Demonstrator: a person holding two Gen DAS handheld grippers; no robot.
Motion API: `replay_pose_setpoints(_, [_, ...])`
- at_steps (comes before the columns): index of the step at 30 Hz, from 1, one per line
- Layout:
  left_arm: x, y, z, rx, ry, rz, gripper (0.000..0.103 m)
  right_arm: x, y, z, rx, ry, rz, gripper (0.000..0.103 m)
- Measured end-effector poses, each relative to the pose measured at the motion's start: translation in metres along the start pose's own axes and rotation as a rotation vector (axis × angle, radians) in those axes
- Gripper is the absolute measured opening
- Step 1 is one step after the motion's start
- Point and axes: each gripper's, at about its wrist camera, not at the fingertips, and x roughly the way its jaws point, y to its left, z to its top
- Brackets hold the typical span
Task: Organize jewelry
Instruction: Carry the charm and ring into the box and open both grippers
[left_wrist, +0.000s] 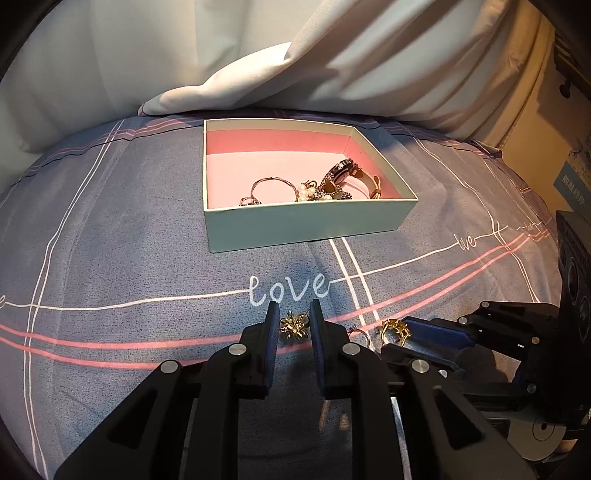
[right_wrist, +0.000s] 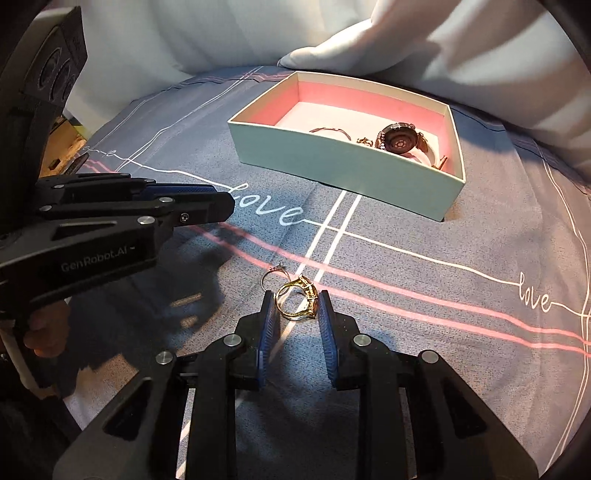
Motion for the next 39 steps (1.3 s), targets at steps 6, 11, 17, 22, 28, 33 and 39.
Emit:
replay_pose_setpoints(6, [-0.007,-0.007,0.012,0.010,-0.024,-0.003,0.016,-0.010,0.002,0.011,-0.013,-0.042,-0.014,0.024])
replay_pose_setpoints(11, [-0.017,-0.014,0.029,0.024,-0.063,-0.003,0.016,-0.024,0.003,0.027,-0.029,-0.093,-0.033,0.025])
replay_pose_setpoints(17, [-0.031,-0.014,0.051,0.013,-0.117,0.004,0.016,-0.041,0.001,0.052,-0.045,-0.165,-0.053,0.025])
replay_pose_setpoints(22, [-0.035,-0.013,0.062,0.006,-0.135,0.012,0.016,-0.048,0.002,0.061,-0.052,-0.190,-0.062,0.025])
replay_pose_setpoints(28, [-0.034,-0.014,0.071,0.007,-0.143,0.017,0.016,-0.048,0.004,0.063,-0.058,-0.193,-0.066,0.025])
replay_pose_setpoints(33, [-0.032,-0.012,0.078,-0.001,-0.146,0.026,0.016,-0.050,0.002,0.067,-0.059,-0.198,-0.067,0.025])
replay_pose_setpoints(39, [-0.029,-0.008,0.086,-0.026,-0.139,0.035,0.016,-0.053,0.002,0.075,-0.060,-0.219,-0.068,0.025])
